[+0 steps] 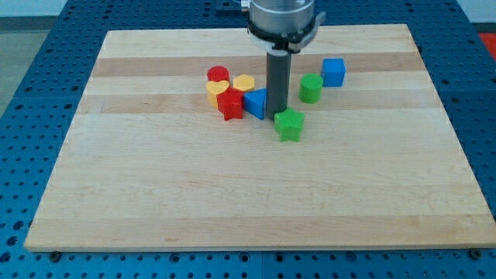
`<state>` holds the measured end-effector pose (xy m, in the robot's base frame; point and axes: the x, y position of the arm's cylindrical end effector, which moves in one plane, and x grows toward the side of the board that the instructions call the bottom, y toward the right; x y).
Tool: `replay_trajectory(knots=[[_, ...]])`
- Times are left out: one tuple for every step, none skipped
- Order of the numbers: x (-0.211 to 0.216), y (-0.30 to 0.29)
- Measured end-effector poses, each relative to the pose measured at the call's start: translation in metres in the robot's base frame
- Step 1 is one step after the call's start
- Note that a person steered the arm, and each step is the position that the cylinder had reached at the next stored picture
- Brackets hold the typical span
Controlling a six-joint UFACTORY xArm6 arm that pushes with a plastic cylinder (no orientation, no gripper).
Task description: Move the blue triangle left to the blue cube
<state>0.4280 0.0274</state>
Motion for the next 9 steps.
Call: replay_trajectory(knots=[[0.020, 0.000], [0.021, -0.013], [0.021, -0.036], [0.021, -0.047], [0.016, -0.047], [0.004, -0.041], [-0.010, -0.029], [-0.023, -0.009], [-0.046, 0.010]])
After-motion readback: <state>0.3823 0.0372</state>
